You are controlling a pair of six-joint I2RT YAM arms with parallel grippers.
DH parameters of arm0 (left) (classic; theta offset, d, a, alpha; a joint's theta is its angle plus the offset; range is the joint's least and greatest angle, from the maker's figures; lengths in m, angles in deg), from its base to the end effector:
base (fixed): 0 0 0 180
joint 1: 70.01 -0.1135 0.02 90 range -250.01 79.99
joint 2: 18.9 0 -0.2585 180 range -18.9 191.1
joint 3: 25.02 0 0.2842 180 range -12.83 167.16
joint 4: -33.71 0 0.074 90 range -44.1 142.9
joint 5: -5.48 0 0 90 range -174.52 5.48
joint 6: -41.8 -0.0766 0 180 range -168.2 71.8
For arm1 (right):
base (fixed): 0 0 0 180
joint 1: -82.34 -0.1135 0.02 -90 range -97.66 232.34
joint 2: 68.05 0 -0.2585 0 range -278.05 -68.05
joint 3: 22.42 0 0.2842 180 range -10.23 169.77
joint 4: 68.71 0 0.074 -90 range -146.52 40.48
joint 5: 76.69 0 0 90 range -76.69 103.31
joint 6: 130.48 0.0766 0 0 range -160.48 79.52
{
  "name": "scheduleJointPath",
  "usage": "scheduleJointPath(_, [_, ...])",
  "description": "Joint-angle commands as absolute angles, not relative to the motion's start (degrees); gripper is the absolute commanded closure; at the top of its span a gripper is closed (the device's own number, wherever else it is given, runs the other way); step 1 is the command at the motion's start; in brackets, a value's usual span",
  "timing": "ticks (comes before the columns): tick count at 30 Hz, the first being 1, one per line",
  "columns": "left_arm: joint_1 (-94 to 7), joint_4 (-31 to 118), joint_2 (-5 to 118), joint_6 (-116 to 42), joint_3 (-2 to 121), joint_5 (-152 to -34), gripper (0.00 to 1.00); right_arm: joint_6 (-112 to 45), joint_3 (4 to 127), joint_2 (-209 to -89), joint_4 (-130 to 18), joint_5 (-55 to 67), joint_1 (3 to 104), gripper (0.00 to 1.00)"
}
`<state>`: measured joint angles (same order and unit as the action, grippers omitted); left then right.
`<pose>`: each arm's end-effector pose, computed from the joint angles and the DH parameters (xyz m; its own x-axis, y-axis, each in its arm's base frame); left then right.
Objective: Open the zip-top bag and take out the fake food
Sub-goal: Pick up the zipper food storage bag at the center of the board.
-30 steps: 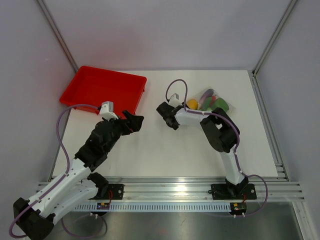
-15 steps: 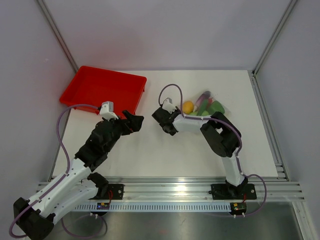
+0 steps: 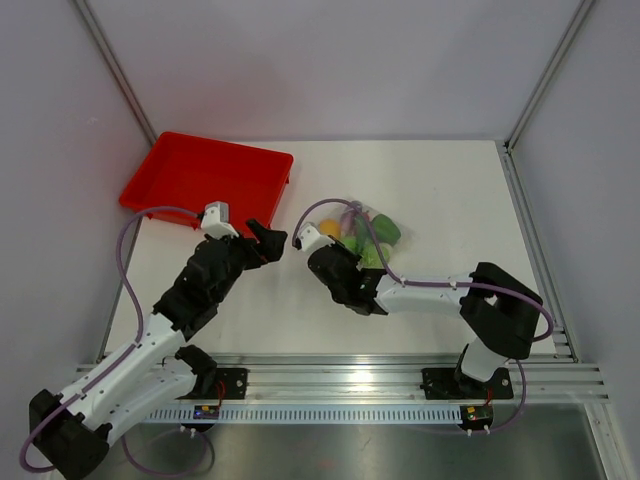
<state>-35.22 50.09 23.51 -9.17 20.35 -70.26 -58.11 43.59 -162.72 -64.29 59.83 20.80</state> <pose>0.2220 -0.1312 0.2681 -0.3724 -0.4844 -0.7916 0.1567 0.8079 -0.5681 0.2379 0.3222 0.1657 -0.1524 -0.7185 -0.6786 -0.3792 0.6766 -0.6312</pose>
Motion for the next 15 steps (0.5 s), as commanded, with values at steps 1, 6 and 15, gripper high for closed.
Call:
scheduleJointPath(1, [-35.64,46.25,26.09,-8.66,20.39,-69.31,0.01,-61.32,41.8,-161.83,-70.94,58.29,20.55,1.0])
scheduleJointPath(6, [-35.91,46.25,30.66,-1.54,18.81,-70.2,0.01,-53.24,44.09,-161.92,-59.69,61.64,20.29,1.0])
scheduleJointPath(15, [-36.43,35.19,42.09,4.62,15.46,-67.02,0.01,-40.84,37.94,-154.62,-63.28,63.4,20.38,0.98])
